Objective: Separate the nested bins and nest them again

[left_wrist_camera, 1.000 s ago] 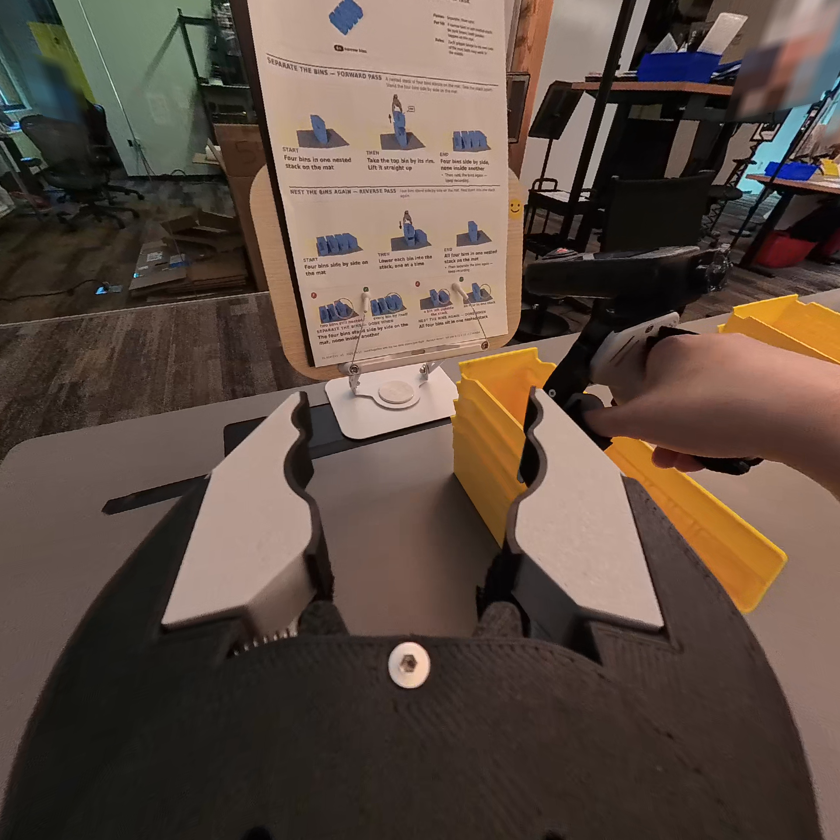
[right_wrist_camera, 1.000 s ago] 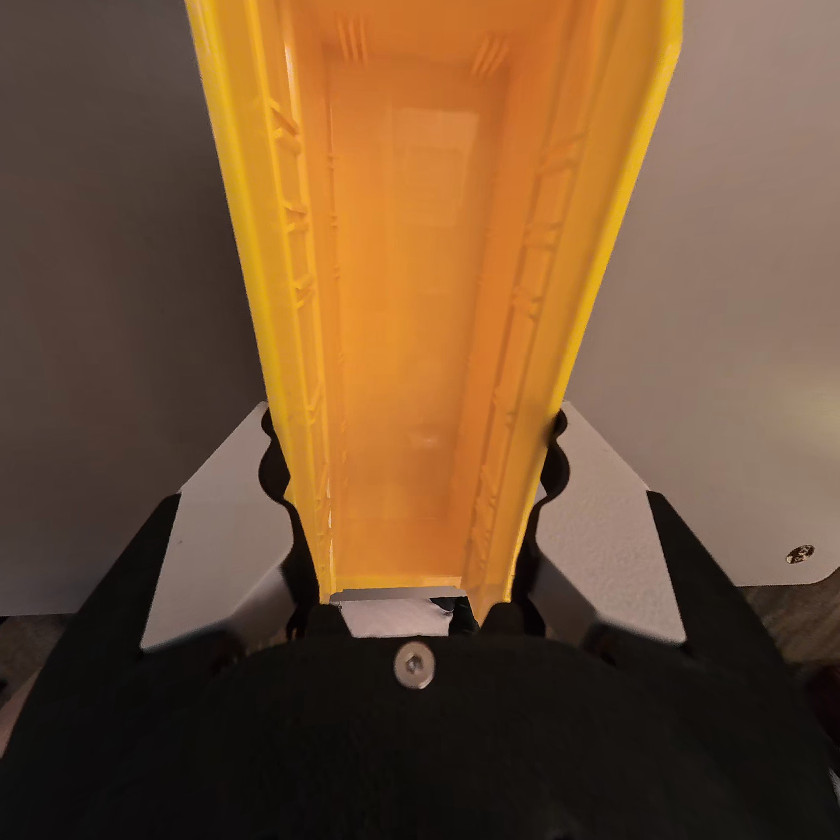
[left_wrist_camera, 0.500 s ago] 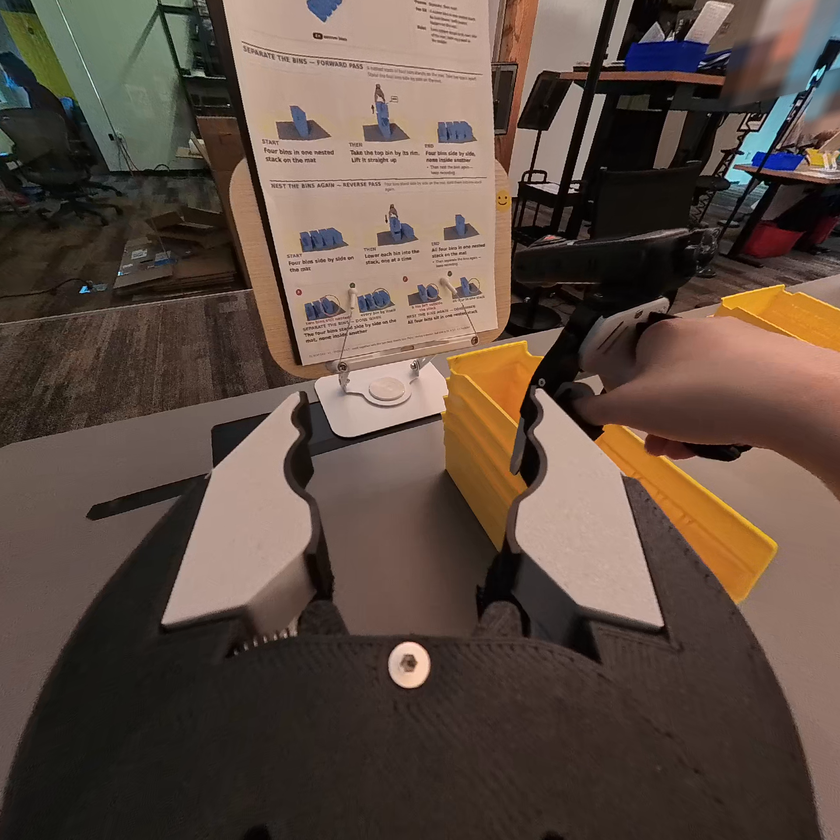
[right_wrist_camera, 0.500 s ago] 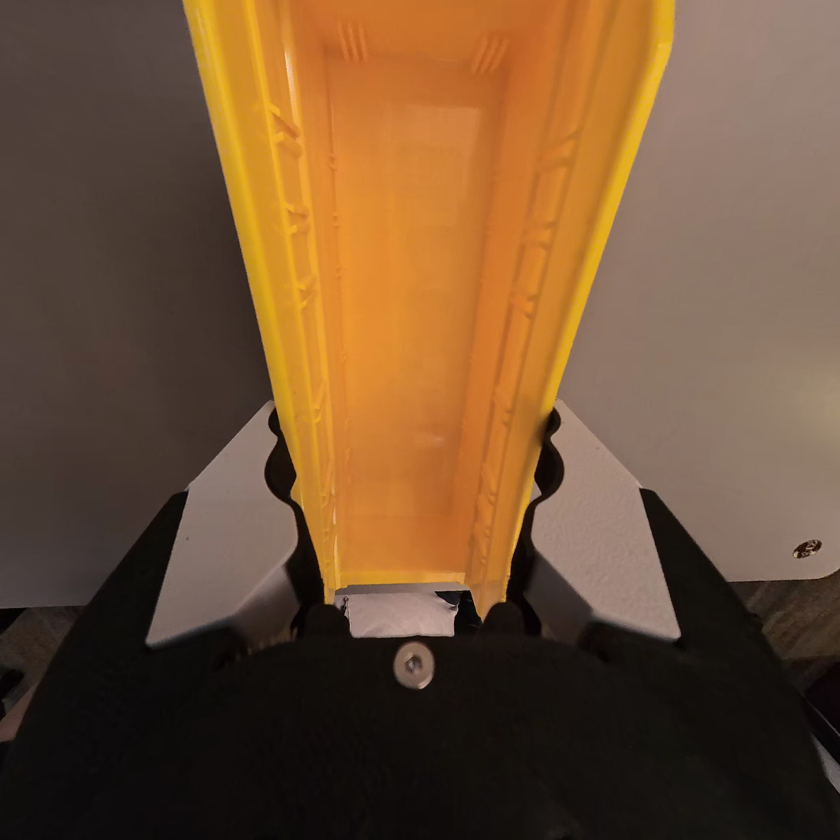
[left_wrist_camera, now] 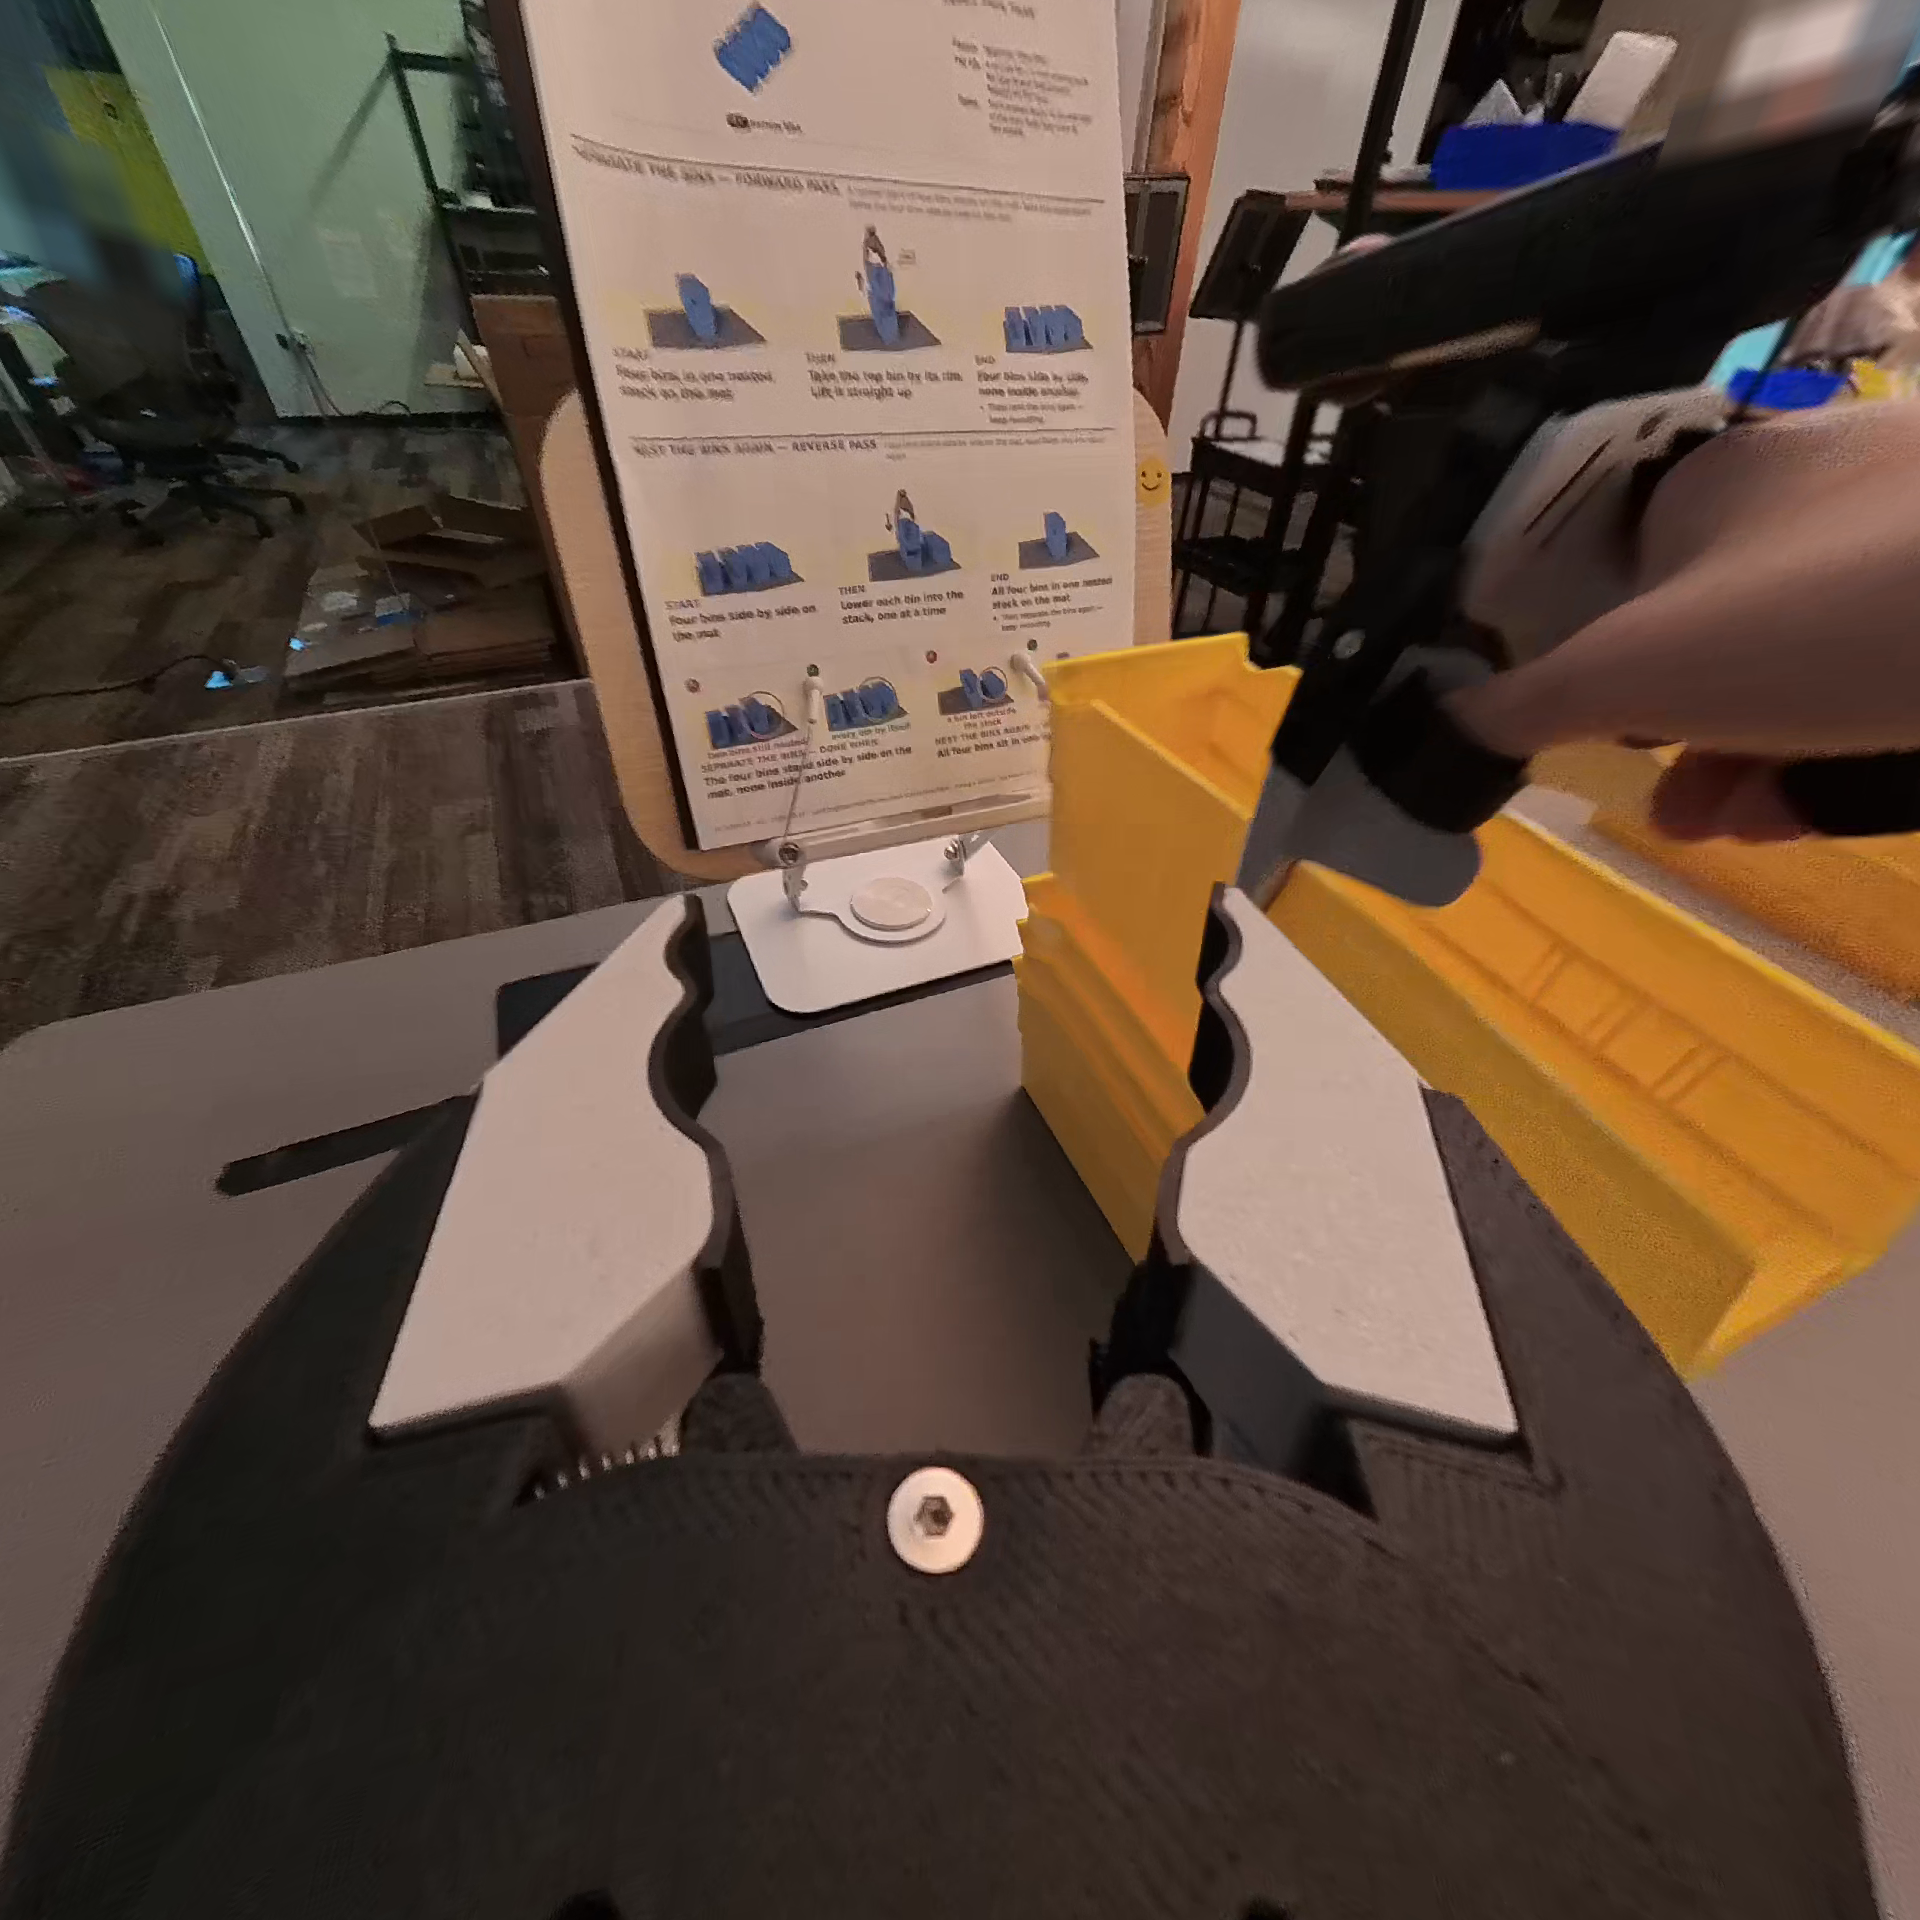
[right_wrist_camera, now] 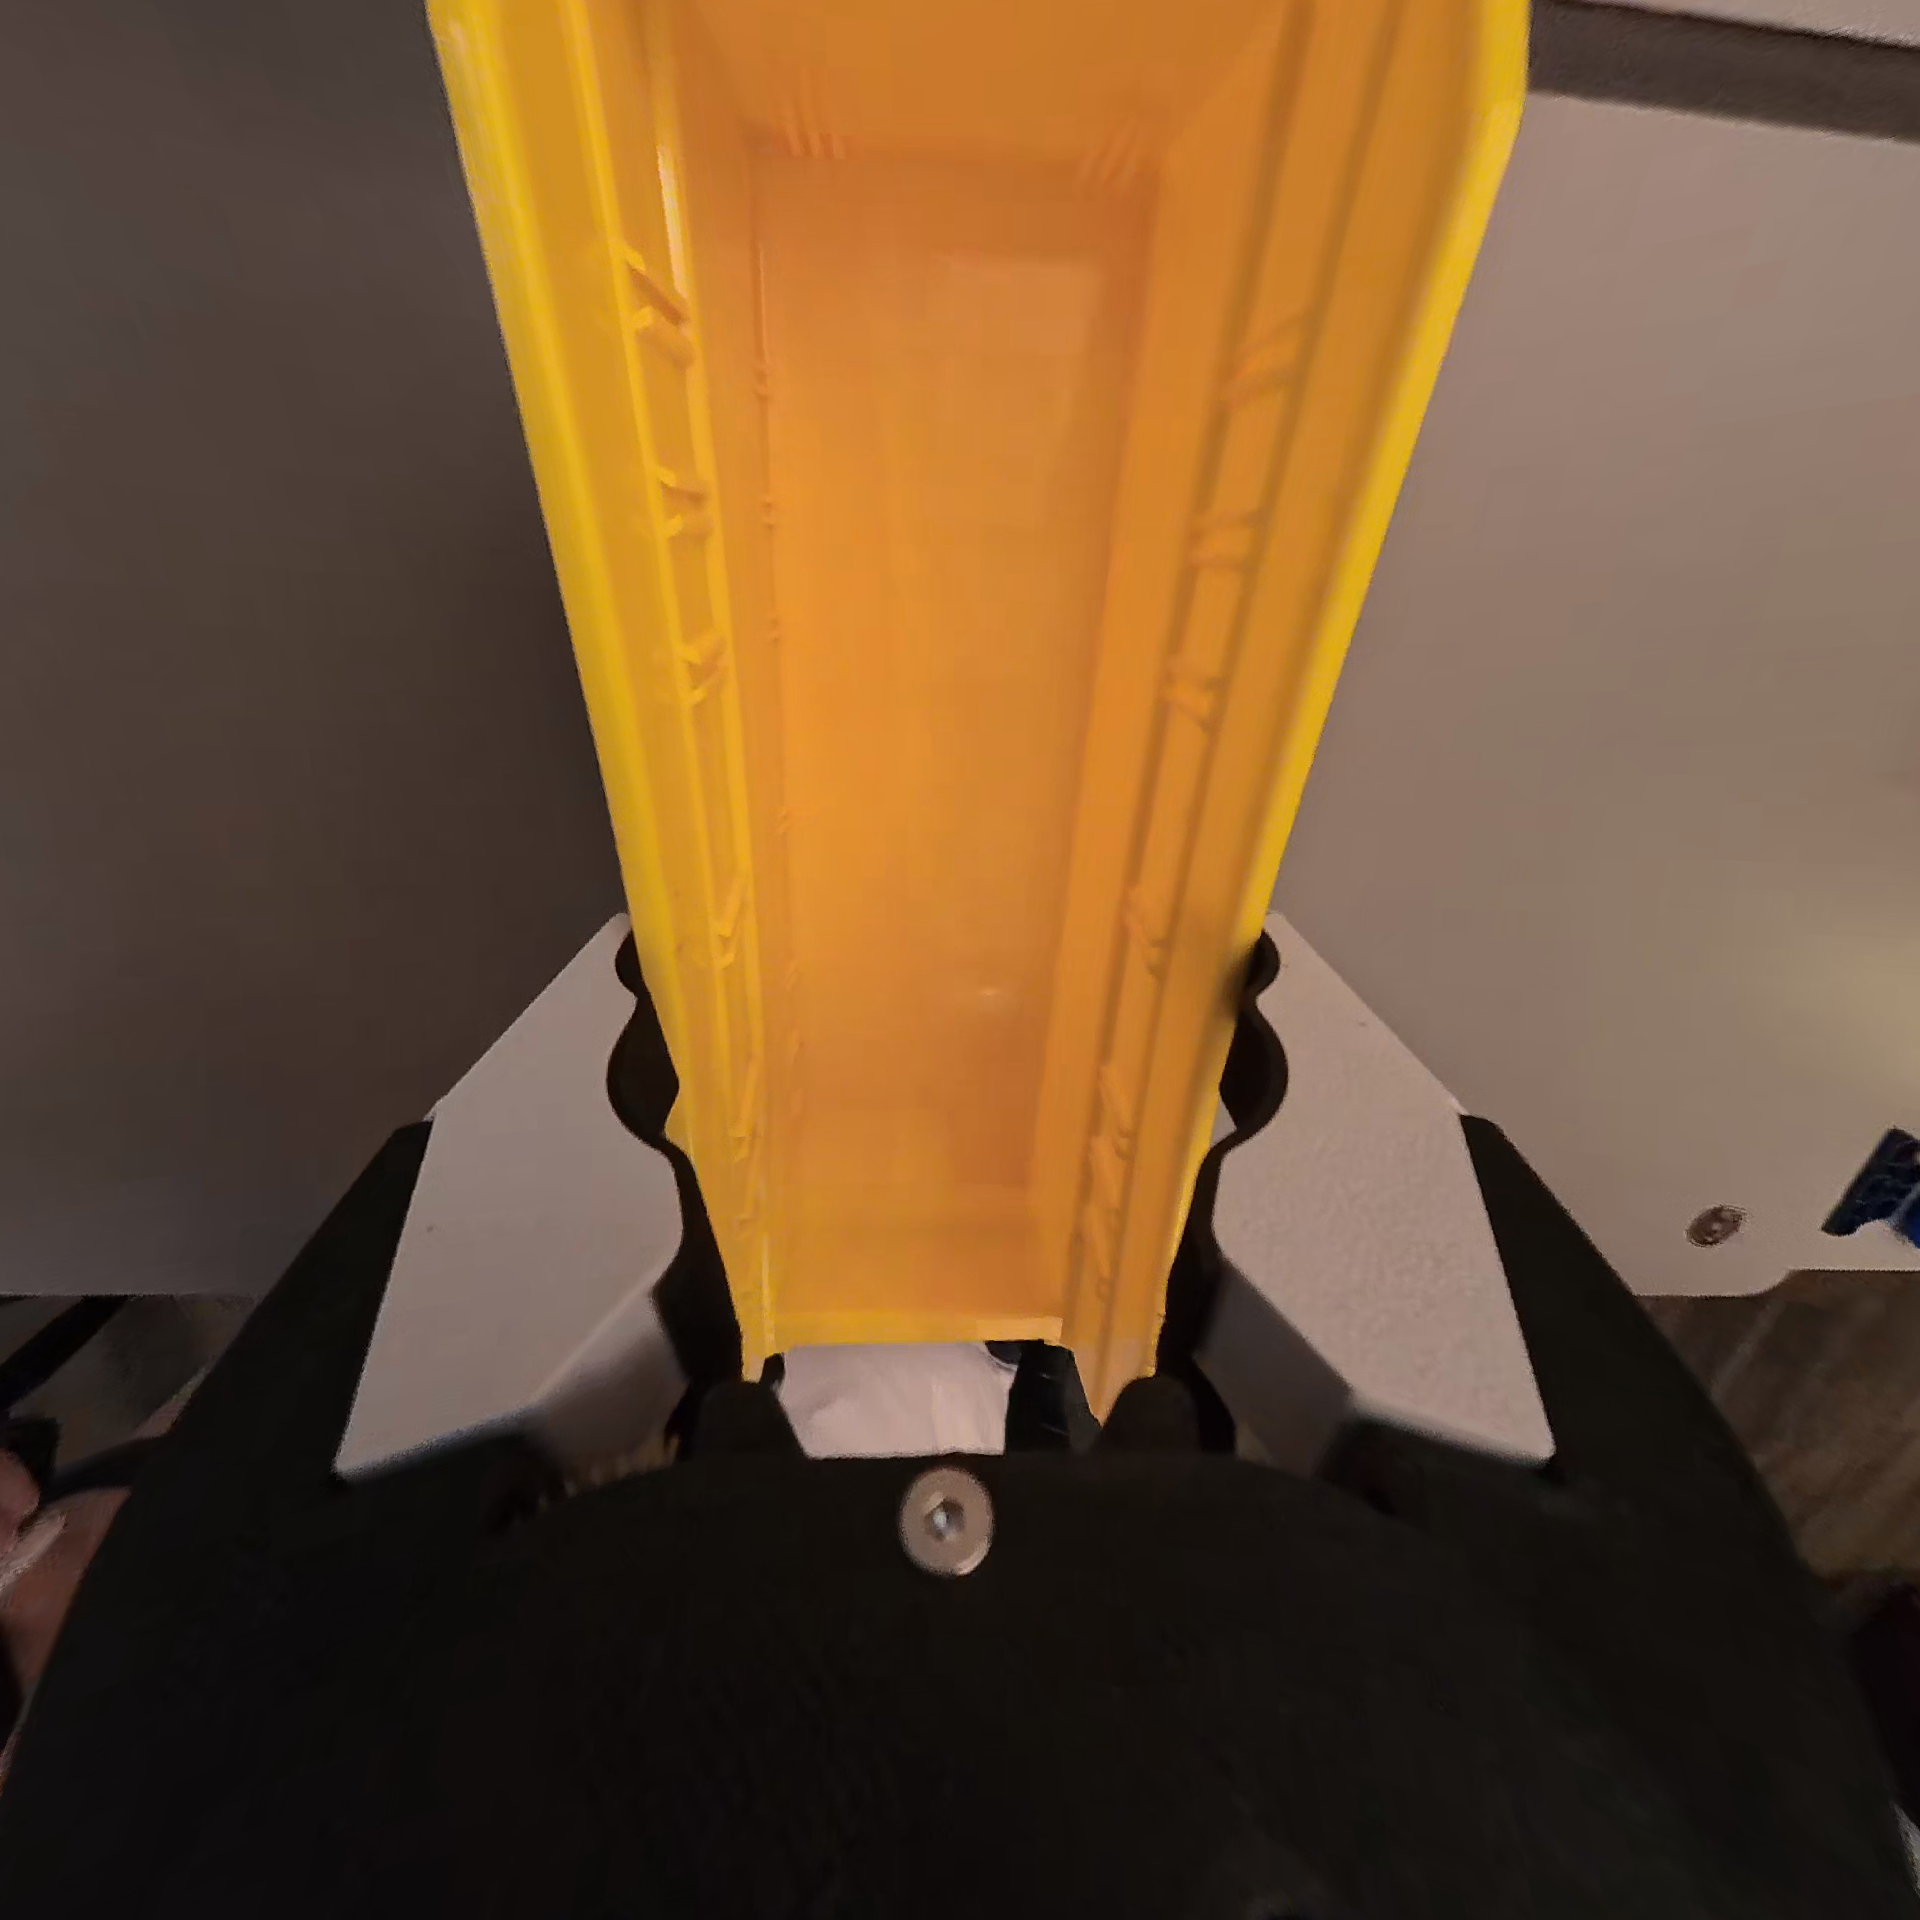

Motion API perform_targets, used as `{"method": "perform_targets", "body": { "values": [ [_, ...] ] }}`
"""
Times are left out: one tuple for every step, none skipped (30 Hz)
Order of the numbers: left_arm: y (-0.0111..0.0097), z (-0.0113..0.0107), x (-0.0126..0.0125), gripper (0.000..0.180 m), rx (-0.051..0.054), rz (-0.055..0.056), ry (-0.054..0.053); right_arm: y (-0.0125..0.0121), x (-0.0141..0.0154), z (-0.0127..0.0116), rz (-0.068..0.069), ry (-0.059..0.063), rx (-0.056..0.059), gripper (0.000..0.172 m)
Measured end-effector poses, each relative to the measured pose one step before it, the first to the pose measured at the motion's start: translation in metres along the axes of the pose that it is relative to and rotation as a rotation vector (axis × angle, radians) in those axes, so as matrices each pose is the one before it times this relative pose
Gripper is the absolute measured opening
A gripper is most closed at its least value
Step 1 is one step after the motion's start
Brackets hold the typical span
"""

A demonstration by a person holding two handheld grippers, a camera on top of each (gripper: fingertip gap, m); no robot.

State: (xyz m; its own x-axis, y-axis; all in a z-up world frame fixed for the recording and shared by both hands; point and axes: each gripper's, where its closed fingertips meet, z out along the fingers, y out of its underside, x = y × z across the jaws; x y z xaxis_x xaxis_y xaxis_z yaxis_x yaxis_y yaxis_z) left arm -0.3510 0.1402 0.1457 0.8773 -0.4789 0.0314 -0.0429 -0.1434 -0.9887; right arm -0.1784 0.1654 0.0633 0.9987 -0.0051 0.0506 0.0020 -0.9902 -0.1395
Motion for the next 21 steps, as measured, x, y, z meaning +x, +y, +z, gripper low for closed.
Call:
{"method": "perform_targets", "body": {
  "values": [
    [-0.00356, -0.00181, -0.00202, 0.093, 0.0201, 0.0022, -0.0156, -0.00125, 0.00437, -0.01122, 0.0002, -0.0003, 0.0125, 0.109],
    [-0.00387, -0.00172, -0.00018, 0.093, 0.0212, -0.0012, -0.0055, -0.00106, 0.00562, -0.01123, 0.0014, -0.0008, 0.0142, 0.109],
    [-0.00276, -0.00145, 0.00173, 0.093, 0.0152, -0.0075, 0.006, -0.0007, 0.00674, -0.01102, 0.0045, -0.0011, 0.0128, 0.109],
    [-0.00146, -0.00086, 0.00328, 0.094, 0.007, -0.0095, 0.0146, -0.00048, 0.00811, -0.01029, 0.0067, -0.002, 0.0136, 0.109],
    [-0.00046, -0.0002, 0.00376, 0.094, 0.0016, -0.0056, 0.0156, -0.00049, 0.00933, -0.00905, 0.0089, -0.0018, 0.0143, 0.109],
    [0.00051, 0.00035, 0.00302, 0.094, -0.0033, 0.0014, 0.0091, -0.00017, 0.01076, -0.00733, 0.0122, -0.0001, 0.0136, 0.109],
    [0.0014, 0.00096, 0.0019, 0.094, -0.0079, 0.0073, 0.0004, -0.00012, 0.01211, -0.00457, 0.0135, 0.0031, 0.0121, 0.109],
    [0.00159, 0.00129, 0.00144, 0.094, -0.009, 0.0101, -0.0022, 0.00062, 0.01302, -0.00152, 0.0153, 0.007, 0.0078, 0.11],
    [0.00148, 0.00147, 0.00193, 0.094, -0.0079, 0.0088, 0.0009, 0.00158, 0.01366, 0.00177, 0.0171, 0.0101, 0.0012, 0.109],
    [0.00159, 0.00167, 0.0023, 0.094, -0.0077, 0.0046, 0.0039, 0.0024, 0.01347, 0.00523, 0.0152, 0.0109, -0.0046, 0.109],
    [0.00163, 0.00174, 0.00199, 0.095, -0.0083, 0.0024, 0.0034, 0.00282, 0.01229, 0.00813, 0.0119, 0.007, -0.0085, 0.109],
    [0.00154, 0.00163, 0.0017, 0.095, -0.0077, 0.0038, 0.0014, 0.003, 0.01075, 0.01086, 0.0111, 0.0012, -0.0113, 0.109],
    [0.00111, 0.00145, 0.00174, 0.095, -0.0059, 0.0056, 0.0006, 0.00339, 0.00895, 0.01278, 0.0117, -0.0058, -0.0155, 0.109],
    [0.00087, 0.00122, 0.00183, 0.095, -0.004, 0.0055, 0.0013, 0.0033, 0.00748, 0.01434, 0.0112, -0.0114, -0.0163, 0.109],
    [0.0007, 0.0011, 0.00178, 0.095, -0.0034, 0.0041, 0.002, 0.00275, 0.00618, 0.01515, 0.0115, -0.0141, -0.0162, 0.109],
    [0.00061, 0.00091, 0.00186, 0.095, -0.0034, 0.0032, 0.003, 0.00292, 0.00551, 0.01569, 0.0101, -0.0124, -0.0191, 0.109],
    [0.00074, 0.00073, 0.00188, 0.095, -0.0035, 0.003, 0.004, 0.00224, 0.00477, 0.01573, 0.0095, -0.0112, -0.0151, 0.109],
    [0.00069, 0.00063, 0.00157, 0.095, -0.0038, 0.0025, 0.0038, 0.00184, 0.00402, 0.0159, 0.0075, -0.0087, -0.0147, 0.109],
    [0.00054, 0.00065, 0.00114, 0.095, -0.0027, 0.0016, 0.0024, 0.00154, 0.00325, 0.0158, 0.0085, -0.0076, -0.0141, 0.109],
    [0.00032, 0.00063, 0.00058, 0.095, -0.0017, 0.0005, 0.0, 0.00102, 0.00253, 0.01509, 0.0065, -0.0051, -0.0127, 0.109],
    [0.00042, 0.00068, 0.00014, 0.095, -0.0018, 0.0012, -0.0018, 0.00074, 0.00178, 0.01429, 0.0036, -0.0038, -0.0112, 0.109]
  ]
}}
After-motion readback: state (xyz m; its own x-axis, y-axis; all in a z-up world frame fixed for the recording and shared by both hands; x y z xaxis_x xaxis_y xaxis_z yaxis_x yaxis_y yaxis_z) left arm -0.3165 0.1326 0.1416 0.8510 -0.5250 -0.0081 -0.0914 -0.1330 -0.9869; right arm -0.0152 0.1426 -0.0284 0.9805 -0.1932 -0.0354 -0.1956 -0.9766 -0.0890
